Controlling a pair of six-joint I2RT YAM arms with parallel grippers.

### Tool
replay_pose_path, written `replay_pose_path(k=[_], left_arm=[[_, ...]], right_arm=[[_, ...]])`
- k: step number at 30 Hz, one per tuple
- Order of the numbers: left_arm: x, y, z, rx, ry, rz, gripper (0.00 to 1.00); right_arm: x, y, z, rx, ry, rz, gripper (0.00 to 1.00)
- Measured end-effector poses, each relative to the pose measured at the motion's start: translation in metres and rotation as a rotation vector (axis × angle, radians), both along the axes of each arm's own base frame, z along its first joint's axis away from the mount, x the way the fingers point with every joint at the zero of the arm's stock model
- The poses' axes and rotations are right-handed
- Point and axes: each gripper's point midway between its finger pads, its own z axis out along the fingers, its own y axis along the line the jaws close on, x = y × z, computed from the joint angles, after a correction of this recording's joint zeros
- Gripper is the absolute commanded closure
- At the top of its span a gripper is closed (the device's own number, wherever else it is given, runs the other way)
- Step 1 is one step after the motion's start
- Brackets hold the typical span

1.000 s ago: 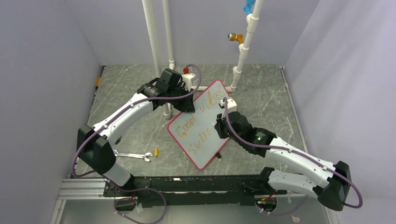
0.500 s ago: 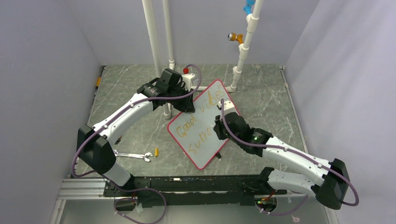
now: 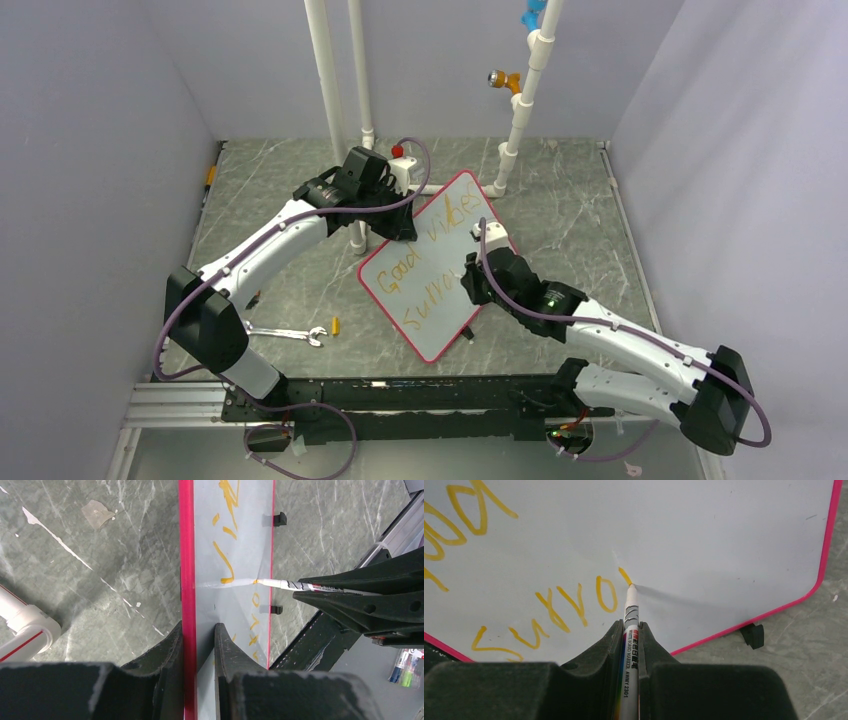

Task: Write a sentence on the whiteboard

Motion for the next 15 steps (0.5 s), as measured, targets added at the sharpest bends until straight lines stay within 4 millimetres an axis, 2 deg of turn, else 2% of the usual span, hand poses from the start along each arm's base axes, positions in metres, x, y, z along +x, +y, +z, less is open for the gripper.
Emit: replay_pose_path(k=[15], left_arm=[[0.0,0.0,0.0,-0.001,0.0,0.0,1.0]], right_arm=[[-0.005,-0.012,-0.013,-0.029,0.027,-0.039,1.0]])
